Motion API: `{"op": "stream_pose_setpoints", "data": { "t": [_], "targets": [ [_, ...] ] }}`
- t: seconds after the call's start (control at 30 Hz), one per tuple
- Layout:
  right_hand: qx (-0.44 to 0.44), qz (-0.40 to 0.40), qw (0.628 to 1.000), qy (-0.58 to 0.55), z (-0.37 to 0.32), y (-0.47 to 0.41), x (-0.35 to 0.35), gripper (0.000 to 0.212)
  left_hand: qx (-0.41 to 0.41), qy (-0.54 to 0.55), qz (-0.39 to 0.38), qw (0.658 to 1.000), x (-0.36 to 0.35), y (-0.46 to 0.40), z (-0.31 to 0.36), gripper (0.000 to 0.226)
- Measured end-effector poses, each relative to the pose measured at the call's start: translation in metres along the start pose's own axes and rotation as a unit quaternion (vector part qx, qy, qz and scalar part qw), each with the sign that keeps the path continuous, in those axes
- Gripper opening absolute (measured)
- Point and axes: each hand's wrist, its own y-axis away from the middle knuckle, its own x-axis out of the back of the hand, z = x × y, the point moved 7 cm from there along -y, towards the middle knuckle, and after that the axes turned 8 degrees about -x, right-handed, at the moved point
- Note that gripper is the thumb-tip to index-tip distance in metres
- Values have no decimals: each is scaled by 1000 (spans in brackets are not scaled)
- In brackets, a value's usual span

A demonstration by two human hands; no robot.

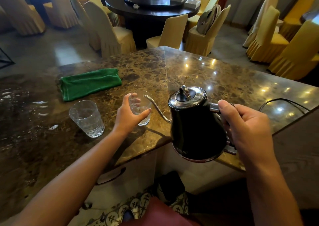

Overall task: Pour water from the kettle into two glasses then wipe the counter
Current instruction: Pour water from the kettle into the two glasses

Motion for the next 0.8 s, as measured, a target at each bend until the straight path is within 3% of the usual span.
{"op": "stream_pose_setpoints", "data": {
  "t": [0.3,0.8],
  "targets": [
    [-9,-20,999,24,-9,5,-1,60,-3,-11,5,1000,-1,1,4,85],
    [4,-77,992,98,-23,-1,-8,72,-1,-7,7,1000,-1,7,2,88]
  ]
}}
